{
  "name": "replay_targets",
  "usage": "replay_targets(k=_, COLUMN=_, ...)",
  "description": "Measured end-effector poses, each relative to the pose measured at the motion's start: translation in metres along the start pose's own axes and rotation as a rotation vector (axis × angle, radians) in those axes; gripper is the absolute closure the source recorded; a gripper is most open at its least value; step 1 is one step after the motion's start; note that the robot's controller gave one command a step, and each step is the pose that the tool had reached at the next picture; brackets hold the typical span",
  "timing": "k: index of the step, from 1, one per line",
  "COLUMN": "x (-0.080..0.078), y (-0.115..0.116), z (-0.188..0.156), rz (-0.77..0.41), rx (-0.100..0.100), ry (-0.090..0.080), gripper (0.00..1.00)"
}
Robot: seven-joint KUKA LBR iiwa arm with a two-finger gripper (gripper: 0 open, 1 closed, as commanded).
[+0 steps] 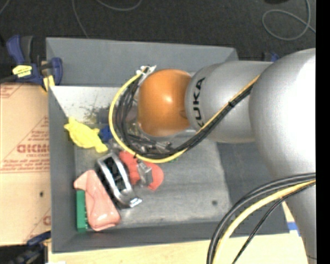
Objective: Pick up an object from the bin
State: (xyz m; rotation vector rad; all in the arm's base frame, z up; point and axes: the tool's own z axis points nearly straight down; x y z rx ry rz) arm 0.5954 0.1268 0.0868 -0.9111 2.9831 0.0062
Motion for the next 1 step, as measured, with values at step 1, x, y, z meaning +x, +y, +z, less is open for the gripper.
replay_targets(k=1, x=-0.0093, y=-0.0092, z=0.0078, rz=0.137, rx=0.004, ry=0.005, gripper=1.00)
